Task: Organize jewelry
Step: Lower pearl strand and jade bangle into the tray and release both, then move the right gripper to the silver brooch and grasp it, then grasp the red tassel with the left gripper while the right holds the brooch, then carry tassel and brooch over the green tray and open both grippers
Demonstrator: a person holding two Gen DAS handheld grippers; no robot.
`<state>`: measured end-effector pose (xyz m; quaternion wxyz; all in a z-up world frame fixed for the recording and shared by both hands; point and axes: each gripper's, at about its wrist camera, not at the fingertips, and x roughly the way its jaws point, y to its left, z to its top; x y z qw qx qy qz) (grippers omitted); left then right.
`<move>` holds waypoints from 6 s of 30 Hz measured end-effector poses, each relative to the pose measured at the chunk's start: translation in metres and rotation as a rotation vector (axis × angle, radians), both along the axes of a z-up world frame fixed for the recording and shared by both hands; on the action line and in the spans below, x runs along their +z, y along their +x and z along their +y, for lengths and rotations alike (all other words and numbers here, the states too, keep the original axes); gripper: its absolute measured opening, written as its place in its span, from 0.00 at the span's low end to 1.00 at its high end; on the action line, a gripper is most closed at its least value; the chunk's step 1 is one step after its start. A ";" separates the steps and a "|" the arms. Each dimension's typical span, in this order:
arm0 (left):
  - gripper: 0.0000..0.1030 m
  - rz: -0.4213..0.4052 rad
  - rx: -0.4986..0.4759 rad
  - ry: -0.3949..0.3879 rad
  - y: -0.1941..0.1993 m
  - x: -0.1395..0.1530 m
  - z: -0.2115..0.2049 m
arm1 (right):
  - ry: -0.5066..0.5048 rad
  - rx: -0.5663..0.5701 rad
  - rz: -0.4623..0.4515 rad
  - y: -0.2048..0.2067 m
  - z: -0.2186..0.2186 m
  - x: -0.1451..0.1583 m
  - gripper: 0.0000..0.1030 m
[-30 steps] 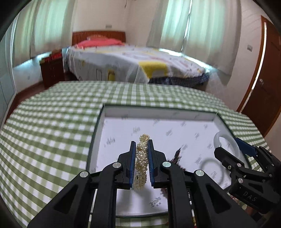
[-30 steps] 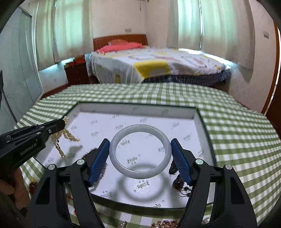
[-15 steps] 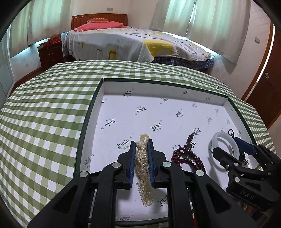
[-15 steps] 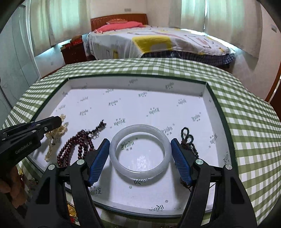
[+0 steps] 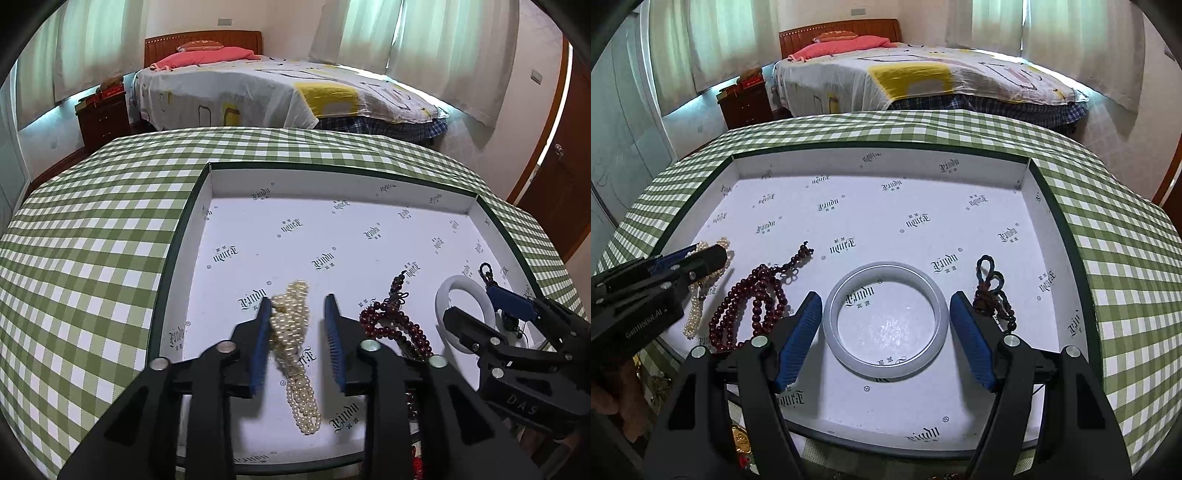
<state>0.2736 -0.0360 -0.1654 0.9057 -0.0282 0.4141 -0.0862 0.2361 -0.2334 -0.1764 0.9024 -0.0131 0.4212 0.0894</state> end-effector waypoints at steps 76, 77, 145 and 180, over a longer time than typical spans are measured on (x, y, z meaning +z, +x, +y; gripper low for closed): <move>0.54 -0.176 0.116 0.030 -0.172 0.028 0.054 | -0.019 -0.008 -0.028 -0.126 0.007 -0.009 0.28; 0.54 -0.175 0.116 0.030 -0.172 0.028 0.054 | -0.021 -0.009 -0.029 -0.127 0.007 -0.009 0.25; 0.11 -0.241 0.026 -0.057 -0.142 0.072 0.034 | 0.055 -0.018 -0.213 -0.130 -0.018 0.055 0.12; 0.11 0.069 -0.055 -0.062 0.056 0.022 -0.046 | -0.002 0.003 0.020 0.067 -0.022 0.007 0.12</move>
